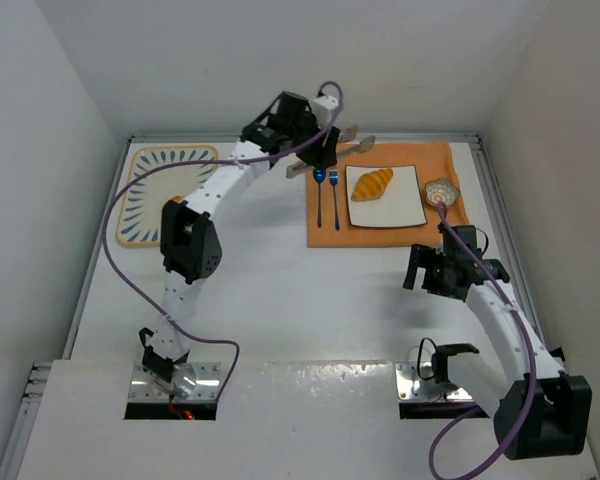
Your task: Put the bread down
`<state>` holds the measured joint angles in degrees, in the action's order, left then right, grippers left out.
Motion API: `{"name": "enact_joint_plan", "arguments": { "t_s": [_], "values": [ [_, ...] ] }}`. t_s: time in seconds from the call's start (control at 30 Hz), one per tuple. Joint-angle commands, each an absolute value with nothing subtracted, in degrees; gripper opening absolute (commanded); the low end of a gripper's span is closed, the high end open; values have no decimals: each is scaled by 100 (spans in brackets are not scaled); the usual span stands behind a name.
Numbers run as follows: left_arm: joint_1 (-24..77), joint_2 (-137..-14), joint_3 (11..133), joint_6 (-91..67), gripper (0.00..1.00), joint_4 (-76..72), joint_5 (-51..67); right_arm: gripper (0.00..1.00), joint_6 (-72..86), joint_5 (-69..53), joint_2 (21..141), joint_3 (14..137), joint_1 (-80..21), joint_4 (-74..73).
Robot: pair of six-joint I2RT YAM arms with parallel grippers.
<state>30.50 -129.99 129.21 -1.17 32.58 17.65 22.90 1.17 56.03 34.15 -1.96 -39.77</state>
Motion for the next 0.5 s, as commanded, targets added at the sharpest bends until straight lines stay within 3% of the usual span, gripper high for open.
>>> {"name": "enact_joint_plan", "arguments": {
  "t_s": [0.0, 0.47],
  "values": [
    [2568, -12139, 13009, -378, 57, 3331, 2214, 98, 2320, 18, 5301, 3340, -193, -3947],
    [-383, -9469, 9708, -123, 57, 3674, 1942, 97, 2276, -553, 5273, 3111, -219, -3771]
  ]
}}
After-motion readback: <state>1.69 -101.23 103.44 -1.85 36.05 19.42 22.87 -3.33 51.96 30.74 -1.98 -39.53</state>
